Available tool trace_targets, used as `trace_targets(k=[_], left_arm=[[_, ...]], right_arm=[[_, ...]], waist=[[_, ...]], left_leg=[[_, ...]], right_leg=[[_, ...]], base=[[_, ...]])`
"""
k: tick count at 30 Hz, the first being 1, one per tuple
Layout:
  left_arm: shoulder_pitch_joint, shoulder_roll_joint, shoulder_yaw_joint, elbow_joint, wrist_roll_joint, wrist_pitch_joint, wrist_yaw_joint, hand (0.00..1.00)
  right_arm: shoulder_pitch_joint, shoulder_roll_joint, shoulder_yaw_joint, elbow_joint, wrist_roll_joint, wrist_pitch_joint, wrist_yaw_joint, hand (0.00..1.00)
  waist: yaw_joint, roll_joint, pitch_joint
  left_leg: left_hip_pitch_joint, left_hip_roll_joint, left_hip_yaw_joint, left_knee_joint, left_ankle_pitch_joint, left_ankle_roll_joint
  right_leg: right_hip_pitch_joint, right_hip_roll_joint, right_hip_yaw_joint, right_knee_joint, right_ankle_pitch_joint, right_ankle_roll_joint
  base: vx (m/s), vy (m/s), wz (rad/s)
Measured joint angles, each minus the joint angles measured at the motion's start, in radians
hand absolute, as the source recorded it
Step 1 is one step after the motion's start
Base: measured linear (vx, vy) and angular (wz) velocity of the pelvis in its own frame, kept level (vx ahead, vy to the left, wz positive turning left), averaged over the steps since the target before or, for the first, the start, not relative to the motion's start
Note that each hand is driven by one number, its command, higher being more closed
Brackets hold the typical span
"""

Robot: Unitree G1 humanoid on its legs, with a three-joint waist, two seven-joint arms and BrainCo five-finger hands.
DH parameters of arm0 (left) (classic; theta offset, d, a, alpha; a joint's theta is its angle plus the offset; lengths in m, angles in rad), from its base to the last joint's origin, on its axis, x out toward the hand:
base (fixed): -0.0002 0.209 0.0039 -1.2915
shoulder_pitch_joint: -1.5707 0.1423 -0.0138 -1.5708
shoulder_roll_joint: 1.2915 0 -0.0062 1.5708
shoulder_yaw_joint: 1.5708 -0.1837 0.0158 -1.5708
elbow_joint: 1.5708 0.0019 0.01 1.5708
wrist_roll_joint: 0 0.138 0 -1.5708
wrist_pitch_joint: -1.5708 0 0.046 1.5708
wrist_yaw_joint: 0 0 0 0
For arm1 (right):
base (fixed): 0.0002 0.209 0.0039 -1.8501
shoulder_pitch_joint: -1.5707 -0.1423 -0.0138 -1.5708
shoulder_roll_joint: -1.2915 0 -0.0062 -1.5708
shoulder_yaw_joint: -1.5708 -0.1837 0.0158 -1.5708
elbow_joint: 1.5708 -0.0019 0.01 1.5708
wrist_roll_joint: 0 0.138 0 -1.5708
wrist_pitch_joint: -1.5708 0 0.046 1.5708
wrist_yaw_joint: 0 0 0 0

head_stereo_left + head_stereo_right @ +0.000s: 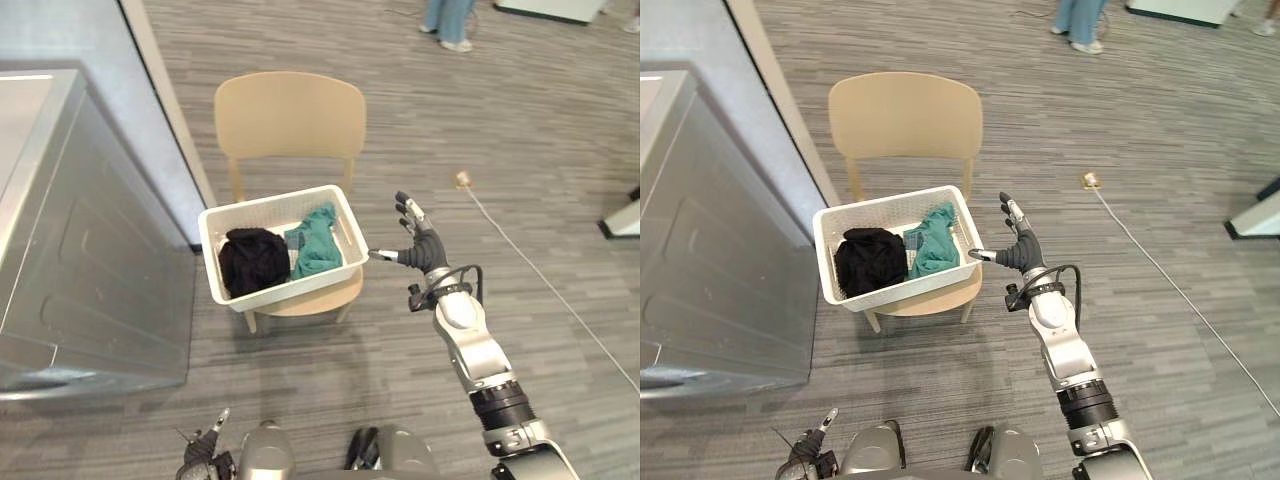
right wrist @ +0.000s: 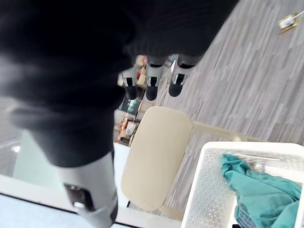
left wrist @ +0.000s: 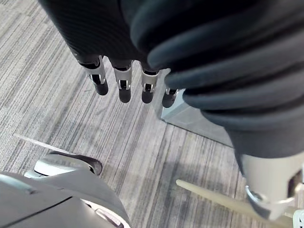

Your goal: Pick up the laundry basket with both hands and put the clothes into the washing machine.

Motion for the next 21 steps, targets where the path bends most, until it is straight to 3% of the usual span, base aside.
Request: trace_targets(k=[1,2,3,6,10,11,16,21], left_arm=[[-0.006,0.014,-0.003,-0.024,0.001,-0.002,0.000,0.00],[-0.008,0.029,-0.010,-0.037,0.002,-0.004,-0.001,0.00],[-0.031,0.011,-0.023,-0.056,0.001,-0.005,-0.001,0.00],[-0.030,-0.013,-0.020,-0.076,-0.004,-0.017,0.000,0.00],[-0.033,-0.013,-0.027,-0.093,-0.011,-0.026,0.000,0.00],[-0.041,-0.013,-0.028,-0.092,-0.012,-0.027,0.000,0.00],[-0.049,-0.014,-0.035,-0.097,-0.029,-0.031,0.002,0.00],[-0.049,-0.012,-0.035,-0.103,-0.041,-0.032,0.005,0.00]], right_arm=[[0.000,-0.021,0.003,-0.010,-0.006,-0.001,0.000,0.00],[-0.001,-0.030,0.003,-0.021,-0.009,-0.002,-0.001,0.00],[-0.024,-0.068,0.007,-0.018,-0.026,-0.004,-0.003,0.00],[-0.066,-0.098,0.044,-0.018,-0.035,-0.002,-0.005,0.00],[-0.115,-0.138,0.044,0.024,-0.036,-0.003,-0.007,0.00],[-0.153,-0.147,0.044,0.056,-0.041,-0.003,-0.010,0.00],[-0.291,-0.162,0.060,0.125,-0.078,-0.002,-0.038,0.00],[-0.476,-0.230,0.134,0.258,-0.078,-0.003,-0.056,0.00]], waist=[[0.000,-0.041,-0.001],[-0.002,-0.059,0.006],[0.002,-0.005,0.039],[0.005,0.026,0.065],[0.010,0.026,0.075],[0.030,0.029,0.094],[0.056,0.035,0.152],[0.077,0.038,0.182]], left_leg=[[-0.029,-0.029,-0.042,0.017,0.002,-0.029],[-0.043,-0.047,-0.063,0.029,-0.010,-0.062],[-0.073,-0.008,-0.115,0.056,-0.028,-0.105],[-0.149,0.032,-0.181,0.012,0.010,-0.151],[-0.197,0.031,-0.213,-0.033,0.083,-0.158],[-0.199,0.030,-0.213,-0.035,0.093,-0.157],[-0.248,0.021,-0.213,-0.039,0.117,-0.151],[-0.303,0.003,-0.196,-0.050,0.136,-0.137]], right_leg=[[-0.003,-0.024,0.044,-0.127,0.103,-0.002],[-0.009,-0.039,0.054,-0.158,0.188,0.019],[-0.004,-0.014,0.012,-0.133,0.173,0.013],[-0.008,0.035,-0.072,-0.201,0.182,-0.011],[-0.004,0.023,-0.175,-0.219,0.176,-0.022],[0.006,0.023,-0.190,-0.228,0.180,-0.027],[-0.008,0.017,-0.225,-0.254,0.205,-0.036],[-0.046,0.014,-0.226,-0.308,0.265,-0.036]], base=[[0.10,-0.244,1.16],[0.09,-0.321,1.31],[0.05,-0.285,0.90],[-0.01,-0.233,0.70],[0.01,-0.106,0.74],[-0.03,-0.040,0.49],[-0.08,0.015,0.25],[-0.09,0.057,0.01]])
